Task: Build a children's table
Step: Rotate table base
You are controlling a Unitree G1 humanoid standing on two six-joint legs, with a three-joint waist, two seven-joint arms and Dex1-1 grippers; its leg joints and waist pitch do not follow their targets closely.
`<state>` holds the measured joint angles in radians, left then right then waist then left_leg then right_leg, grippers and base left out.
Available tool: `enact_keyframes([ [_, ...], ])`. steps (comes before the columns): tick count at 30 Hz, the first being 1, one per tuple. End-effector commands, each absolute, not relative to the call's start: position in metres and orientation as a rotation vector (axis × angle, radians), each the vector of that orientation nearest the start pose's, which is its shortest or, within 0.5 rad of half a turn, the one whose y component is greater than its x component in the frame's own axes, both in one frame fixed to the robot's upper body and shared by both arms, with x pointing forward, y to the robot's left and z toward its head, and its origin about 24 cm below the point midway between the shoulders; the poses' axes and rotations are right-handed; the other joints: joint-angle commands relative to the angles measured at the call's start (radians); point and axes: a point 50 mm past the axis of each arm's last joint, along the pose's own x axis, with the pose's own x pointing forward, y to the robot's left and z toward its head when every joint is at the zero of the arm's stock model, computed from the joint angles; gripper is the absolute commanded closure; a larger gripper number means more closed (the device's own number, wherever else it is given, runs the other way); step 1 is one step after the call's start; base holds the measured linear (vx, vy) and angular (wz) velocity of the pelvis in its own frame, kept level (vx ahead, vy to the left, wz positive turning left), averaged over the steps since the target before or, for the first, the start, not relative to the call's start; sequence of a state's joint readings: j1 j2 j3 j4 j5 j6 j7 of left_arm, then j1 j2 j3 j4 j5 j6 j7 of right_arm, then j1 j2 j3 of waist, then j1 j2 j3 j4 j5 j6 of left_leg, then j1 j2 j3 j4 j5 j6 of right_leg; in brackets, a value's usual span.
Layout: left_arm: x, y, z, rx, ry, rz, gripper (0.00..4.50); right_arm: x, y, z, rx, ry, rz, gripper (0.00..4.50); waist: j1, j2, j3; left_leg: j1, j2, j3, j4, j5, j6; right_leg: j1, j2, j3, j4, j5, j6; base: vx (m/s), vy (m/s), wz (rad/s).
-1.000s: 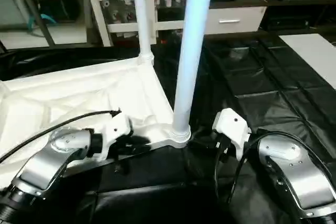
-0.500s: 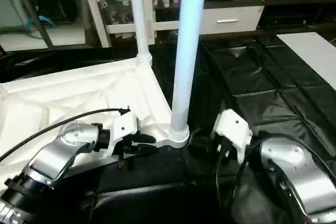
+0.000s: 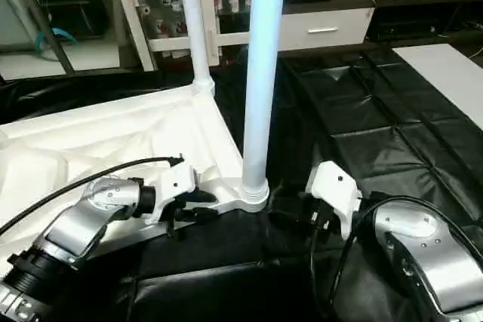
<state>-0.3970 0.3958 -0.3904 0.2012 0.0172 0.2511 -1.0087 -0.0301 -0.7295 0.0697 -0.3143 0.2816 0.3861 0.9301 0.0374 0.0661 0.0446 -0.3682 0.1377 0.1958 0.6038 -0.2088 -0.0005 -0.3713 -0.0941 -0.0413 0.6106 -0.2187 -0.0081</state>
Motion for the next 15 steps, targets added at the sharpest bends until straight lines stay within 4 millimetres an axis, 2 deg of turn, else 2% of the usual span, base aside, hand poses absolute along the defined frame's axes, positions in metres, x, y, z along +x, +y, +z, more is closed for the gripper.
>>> enact_keyframes([
  [1,0.278,0.116,0.041,0.483,0.436,-1.27,3.12,0.226,-0.195,0.102,-0.391,0.317,1.055,1.38,0.003,-0.017,-0.051,0.012,0.094,-0.049,-0.079,-0.201,0.075,0.033,-0.07,0.041,-0.074,-0.1,-0.242,0.0,0.0,0.0],
  [6,0.276,0.12,0.037,0.472,0.486,-1.261,3.12,0.229,-0.193,0.101,-0.377,0.308,1.051,1.38,0.001,-0.015,-0.05,0.013,0.093,-0.049,-0.08,-0.212,0.068,0.031,-0.07,0.042,-0.075,-0.12,-0.239,0.0,0.0,0.0],
  [8,0.277,0.121,0.035,0.47,0.491,-1.242,3.42,0.23,-0.192,0.1,-0.375,0.307,1.052,1.38,0.001,-0.018,-0.049,0.013,0.093,-0.048,-0.081,-0.217,0.065,0.031,-0.07,0.042,-0.077,-0.134,-0.237,0.0,0.0,0.0],
  [13,0.279,0.12,0.032,0.451,0.502,-1.237,3.86,0.231,-0.191,0.1,-0.365,0.302,1.056,1.38,0.002,-0.017,-0.048,0.013,0.093,-0.048,-0.083,-0.23,0.056,0.029,-0.07,0.043,-0.08,-0.168,-0.227,0.0,0.0,0.0],
  [15,0.277,0.119,0.029,0.453,0.525,-1.252,3.9,0.231,-0.191,0.1,-0.365,0.301,1.057,1.38,0.002,-0.017,-0.045,0.016,0.093,-0.049,-0.086,-0.258,0.046,0.028,-0.071,0.043,-0.084,-0.21,-0.218,0.0,0.0,0.0],
])
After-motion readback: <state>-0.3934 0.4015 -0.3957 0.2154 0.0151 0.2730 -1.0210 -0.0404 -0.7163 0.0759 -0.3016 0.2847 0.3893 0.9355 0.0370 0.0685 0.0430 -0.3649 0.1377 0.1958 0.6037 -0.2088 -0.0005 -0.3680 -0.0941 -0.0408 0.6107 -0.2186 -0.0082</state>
